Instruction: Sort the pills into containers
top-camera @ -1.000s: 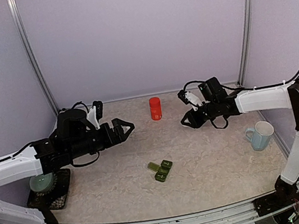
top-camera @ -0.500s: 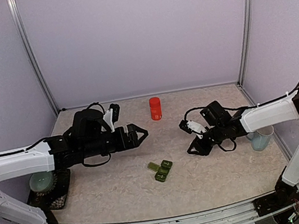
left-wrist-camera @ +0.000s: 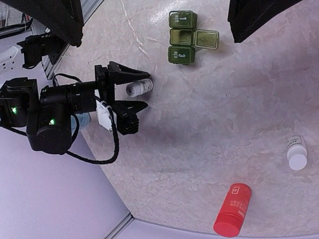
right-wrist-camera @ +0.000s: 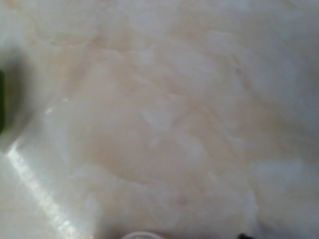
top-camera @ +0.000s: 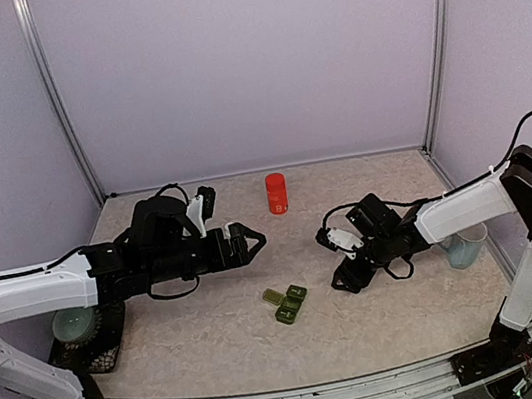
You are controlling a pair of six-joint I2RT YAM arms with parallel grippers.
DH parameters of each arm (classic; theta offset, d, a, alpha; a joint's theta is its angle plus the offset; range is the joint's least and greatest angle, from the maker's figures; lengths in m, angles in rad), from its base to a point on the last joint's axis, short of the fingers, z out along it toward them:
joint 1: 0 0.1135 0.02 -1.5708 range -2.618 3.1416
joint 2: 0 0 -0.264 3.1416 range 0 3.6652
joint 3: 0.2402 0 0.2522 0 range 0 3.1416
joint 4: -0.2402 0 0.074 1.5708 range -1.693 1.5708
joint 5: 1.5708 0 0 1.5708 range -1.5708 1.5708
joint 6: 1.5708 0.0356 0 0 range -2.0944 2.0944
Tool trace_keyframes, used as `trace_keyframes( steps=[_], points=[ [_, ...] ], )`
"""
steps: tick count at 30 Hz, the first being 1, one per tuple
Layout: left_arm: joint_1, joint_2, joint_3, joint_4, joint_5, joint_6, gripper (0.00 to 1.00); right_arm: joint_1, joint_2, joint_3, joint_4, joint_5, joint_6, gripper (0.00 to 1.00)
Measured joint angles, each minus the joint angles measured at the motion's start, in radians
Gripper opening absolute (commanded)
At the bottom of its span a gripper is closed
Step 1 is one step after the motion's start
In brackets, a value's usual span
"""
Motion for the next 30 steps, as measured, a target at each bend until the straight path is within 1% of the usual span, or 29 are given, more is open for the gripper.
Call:
trace_keyframes(
  steps=[1,3,5,6,10,15,22,27,30],
  points=[
    [0.000,0.000,0.000,0.000,-0.001,0.000,0.99,0.000,0.000,0.000,0.000,0.004,0.007,0.76],
    [-0.001,0.000,0.000,-0.001,-0.004,0.000,0.99,0.000,-0.011,-0.007,0.003,0.010,0.022,0.78],
    [-0.002,0.007,0.011,-0.015,-0.009,0.003,0.99,0.000,-0.051,-0.037,0.015,0.006,0.042,0.99],
    [-0.003,0.016,0.023,-0.026,-0.012,0.007,0.99,0.000,-0.082,-0.060,0.026,0.000,0.061,1.00],
    [-0.011,0.108,0.135,-0.095,-0.029,0.042,0.99,0.002,-0.243,-0.159,0.067,-0.038,0.111,1.00],
    [-0.047,0.295,0.319,-0.203,-0.074,0.114,0.99,0.004,-0.443,-0.232,0.085,-0.044,0.189,1.00],
    [-0.121,0.596,0.589,-0.336,-0.108,0.207,0.99,-0.010,-0.653,-0.296,0.013,0.082,0.373,1.00],
    [-0.166,0.803,0.808,-0.443,-0.136,0.268,0.98,-0.025,-0.838,-0.311,-0.097,0.217,0.524,1.00],
    [-0.192,0.872,0.893,-0.486,-0.147,0.298,0.94,-0.027,-0.929,-0.311,-0.138,0.284,0.576,1.00]
  ],
)
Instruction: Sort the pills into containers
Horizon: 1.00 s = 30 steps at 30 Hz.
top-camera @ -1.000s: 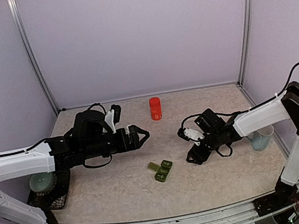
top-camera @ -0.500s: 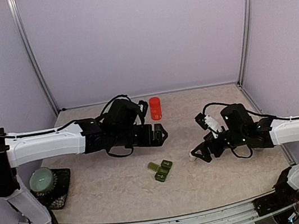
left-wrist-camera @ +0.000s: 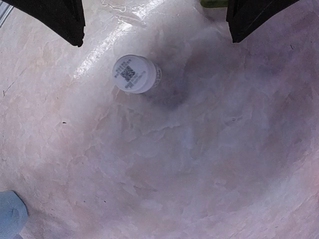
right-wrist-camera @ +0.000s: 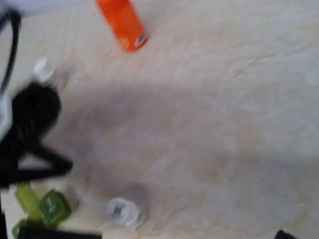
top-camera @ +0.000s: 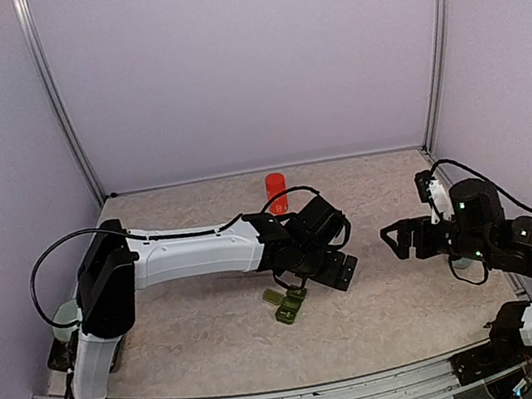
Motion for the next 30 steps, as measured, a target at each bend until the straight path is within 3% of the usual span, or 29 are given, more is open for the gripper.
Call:
trace_keyframes(
  steps=[5,13,22,30],
  points=[
    [-0.020,0.026,0.076,-0.043,0.003,0.027,0.82,-0.003,-0.037,0.000,-0.061,0.063,0.046,1.00],
    [-0.019,0.121,0.212,-0.072,0.004,0.053,0.79,-0.004,-0.056,0.000,-0.103,0.094,0.062,1.00],
    [-0.018,0.177,0.222,-0.099,0.003,0.061,0.70,-0.004,-0.063,-0.030,-0.103,0.097,0.076,1.00],
    [-0.018,0.177,0.222,-0.098,0.000,0.063,0.54,-0.004,-0.078,-0.041,-0.104,0.098,0.082,0.99]
  ],
)
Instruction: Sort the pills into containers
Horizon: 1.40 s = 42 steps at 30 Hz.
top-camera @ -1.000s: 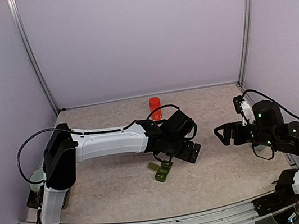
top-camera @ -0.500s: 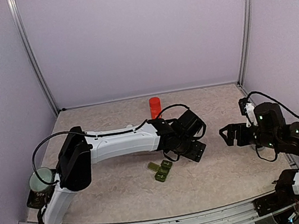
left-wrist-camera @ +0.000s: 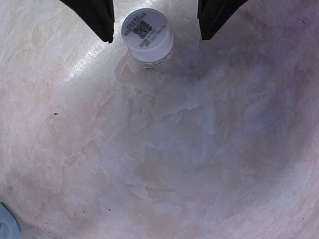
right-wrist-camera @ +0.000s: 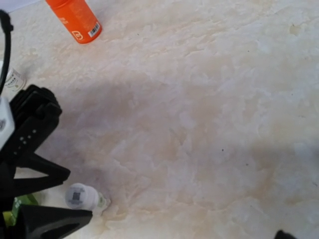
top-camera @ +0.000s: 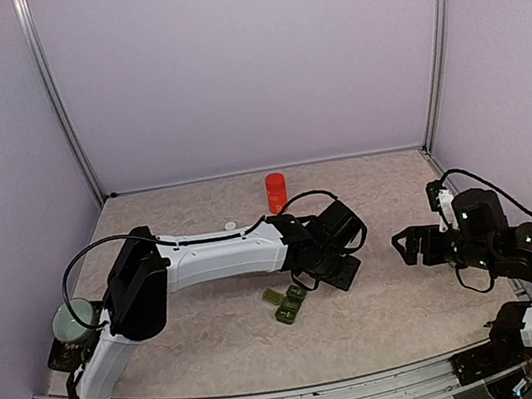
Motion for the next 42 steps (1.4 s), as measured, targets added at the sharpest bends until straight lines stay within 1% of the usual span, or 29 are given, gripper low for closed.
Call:
trace_keyframes(
  steps=[3,11,20,32,38,42],
  points=[
    [0.000,0.000,0.000,0.001,0.000,0.000,0.50,0.000,-0.003,0.000,0.000,0.000,0.001,0.99],
    [0.000,0.000,0.000,0.014,0.002,0.000,0.48,0.000,-0.003,-0.013,0.002,-0.001,0.001,0.99],
    [0.005,0.000,0.000,0.023,0.008,0.005,0.38,0.000,-0.003,-0.013,0.002,-0.001,0.000,0.99],
    [0.013,0.000,0.000,0.042,0.022,0.014,0.19,0.000,-0.003,-0.026,0.005,-0.003,0.000,0.99],
    [0.019,0.000,-0.004,0.049,0.028,0.011,0.17,0.000,-0.003,-0.031,0.017,-0.027,-0.022,0.98],
    [0.026,-0.031,-0.058,0.082,0.032,-0.002,0.16,0.000,-0.007,-0.058,0.071,-0.093,-0.082,0.97]
  ],
)
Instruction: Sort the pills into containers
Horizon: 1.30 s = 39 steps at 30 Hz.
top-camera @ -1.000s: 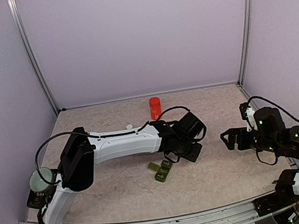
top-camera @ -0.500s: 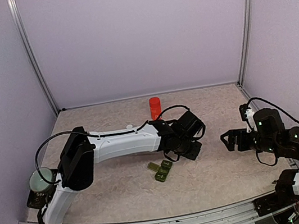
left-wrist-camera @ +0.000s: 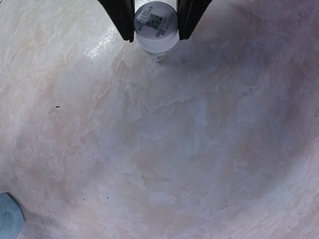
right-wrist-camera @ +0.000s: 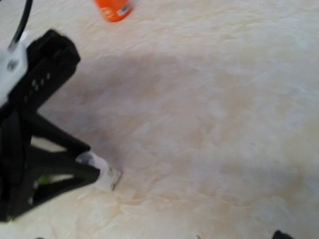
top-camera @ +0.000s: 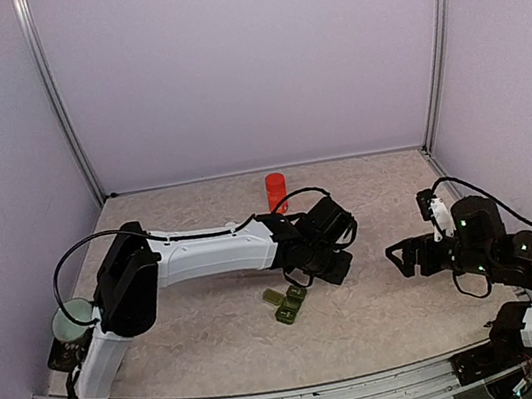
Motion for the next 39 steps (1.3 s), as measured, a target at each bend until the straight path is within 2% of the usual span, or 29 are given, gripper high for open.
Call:
trace_keyframes(
  steps=[7,14,19,26,34,39],
  points=[
    [0.029,-0.230,-0.225,0.097,0.069,-0.022,0.16,0.000,0.030,-0.017,0.105,-0.181,-0.135,0.93],
    [0.033,-0.476,-0.377,0.254,0.180,-0.057,0.15,0.000,0.048,0.029,0.125,-0.350,-0.254,0.93],
    [0.032,-0.583,-0.500,0.338,0.280,-0.058,0.16,0.000,0.074,0.092,0.136,-0.498,-0.301,0.92],
    [0.026,-0.620,-0.516,0.355,0.326,-0.062,0.15,0.000,0.106,0.176,0.136,-0.610,-0.364,0.89],
    [0.023,-0.623,-0.516,0.360,0.359,-0.078,0.16,0.037,0.215,0.242,0.099,-0.583,-0.424,0.86],
    [0.023,-0.623,-0.516,0.359,0.370,-0.092,0.16,0.055,0.243,0.271,0.088,-0.559,-0.460,0.78]
  ],
)
